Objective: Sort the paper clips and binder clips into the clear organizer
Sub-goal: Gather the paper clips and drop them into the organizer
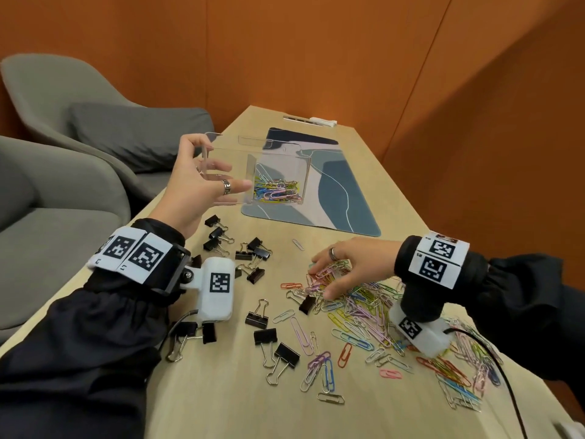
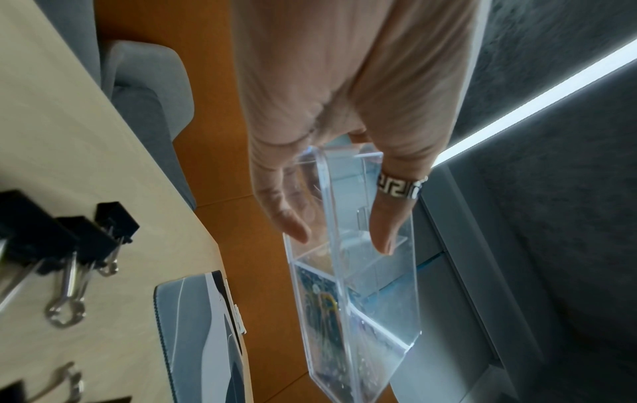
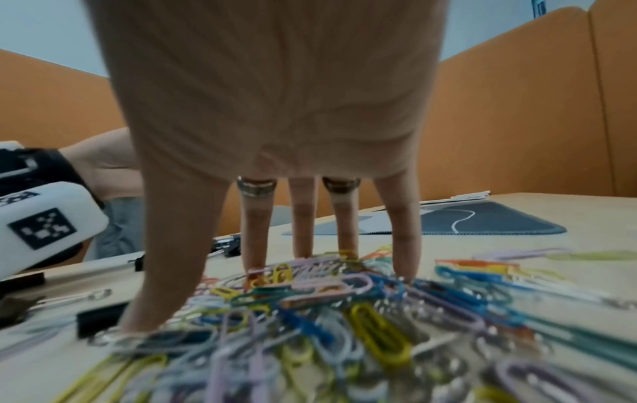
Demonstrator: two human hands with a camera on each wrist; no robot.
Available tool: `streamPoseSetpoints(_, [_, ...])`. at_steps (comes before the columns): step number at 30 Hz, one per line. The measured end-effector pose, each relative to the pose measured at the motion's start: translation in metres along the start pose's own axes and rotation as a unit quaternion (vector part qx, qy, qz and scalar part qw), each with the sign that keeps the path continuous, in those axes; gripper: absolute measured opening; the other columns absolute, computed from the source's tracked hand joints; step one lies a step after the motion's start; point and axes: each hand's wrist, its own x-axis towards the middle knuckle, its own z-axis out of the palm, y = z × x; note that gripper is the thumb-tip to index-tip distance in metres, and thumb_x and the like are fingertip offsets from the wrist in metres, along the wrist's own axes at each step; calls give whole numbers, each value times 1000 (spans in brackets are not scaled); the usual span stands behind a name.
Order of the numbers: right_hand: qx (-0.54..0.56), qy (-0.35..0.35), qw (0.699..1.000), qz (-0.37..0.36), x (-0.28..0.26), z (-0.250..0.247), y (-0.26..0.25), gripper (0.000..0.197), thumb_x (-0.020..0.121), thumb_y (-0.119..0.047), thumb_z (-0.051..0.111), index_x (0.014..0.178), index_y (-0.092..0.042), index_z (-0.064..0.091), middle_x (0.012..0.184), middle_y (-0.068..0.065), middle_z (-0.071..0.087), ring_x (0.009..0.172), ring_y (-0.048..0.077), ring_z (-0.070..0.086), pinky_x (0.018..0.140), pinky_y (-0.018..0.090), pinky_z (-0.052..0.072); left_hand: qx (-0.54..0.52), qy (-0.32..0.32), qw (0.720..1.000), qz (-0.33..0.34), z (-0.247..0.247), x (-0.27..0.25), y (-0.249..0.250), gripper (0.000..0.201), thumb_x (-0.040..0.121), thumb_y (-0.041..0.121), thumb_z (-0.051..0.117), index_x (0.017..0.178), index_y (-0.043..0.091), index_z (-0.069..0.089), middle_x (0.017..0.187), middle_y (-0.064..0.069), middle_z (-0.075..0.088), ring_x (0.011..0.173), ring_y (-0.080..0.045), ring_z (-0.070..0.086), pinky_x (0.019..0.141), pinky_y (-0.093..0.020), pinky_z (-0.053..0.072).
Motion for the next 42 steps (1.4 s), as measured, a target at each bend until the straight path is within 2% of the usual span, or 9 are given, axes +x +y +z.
streamPoseSetpoints(3, [-2,33,999,-9,-4,9,-4,51,71,-42,78,118,-31,61,128,-3,50,117,12,46,100,28,38,-1,-4,1000,2,0,0,0,61,69,-5,74,100,28,33,98,-6,53,87,-23,57,60,-27,57])
streamPoseSetpoints(8, [49,50,998,-8,-1,12,-4,33,73,-32,78,104,-24,69,107,-2,59,95,14,51,82,29,43,-2,-6,1000,2,-1,0,0,63,68,-4,75,103,26,32,98,-6,53,87,-23,58,60,-26,57])
streamPoseSetpoints(14, [117,43,992,11,7,7,7,18,76,-20,78,93,-19,72,77,-5,67,58,-2,56,64,15,48,-3,-9,1000,1,-1,-1,0,63,68,-4,75,103,26,32,99,-6,52,88,-22,58,60,-25,56])
streamPoseSetpoints(18, [139,69,987,29,14,4,16,18,76,-17,78,93,-13,74,87,2,71,71,9,60,73,22,52,-2,-7,1000,0,1,0,1,63,69,-5,74,104,26,33,100,-7,53,88,-22,59,60,-26,56])
streamPoseSetpoints(21, [132,96,986,44,18,-2,24,23,74,-19,79,95,-11,75,90,5,74,74,10,61,73,22,50,-3,-10,1000,2,1,-1,0,62,69,-5,74,102,27,33,100,-7,53,86,-22,59,62,-28,58])
streamPoseSetpoints(25, [197,158,967,31,11,-32,24,9,77,-9,75,86,-11,73,68,-9,70,58,0,62,64,16,53,2,-13,1000,2,1,-1,0,61,68,-5,75,98,30,34,98,-6,53,87,-22,59,66,-33,59])
streamPoseSetpoints(31, [274,261,926,-8,-3,-99,7,6,78,-1,71,81,-7,70,60,-8,70,54,2,62,61,15,53,5,-20,1000,2,1,0,-2,61,68,-4,75,96,31,35,99,-6,53,82,-19,59,62,-28,58])
streamPoseSetpoints(37, [269,341,899,-59,6,-139,-24,7,77,-3,73,80,-9,72,78,6,71,69,14,62,79,31,57,6,-38,999,-9,2,0,-3,63,57,4,80,93,32,35,97,-6,54,76,-16,59,60,-28,56])
streamPoseSetpoints(42, [214,350,907,-96,30,-126,-47,11,76,-2,75,88,-3,73,64,-12,69,56,-1,61,65,18,55,-3,-50,999,-19,2,-2,-1,66,47,15,80,95,31,35,98,-7,56,82,-21,60,63,-32,57])
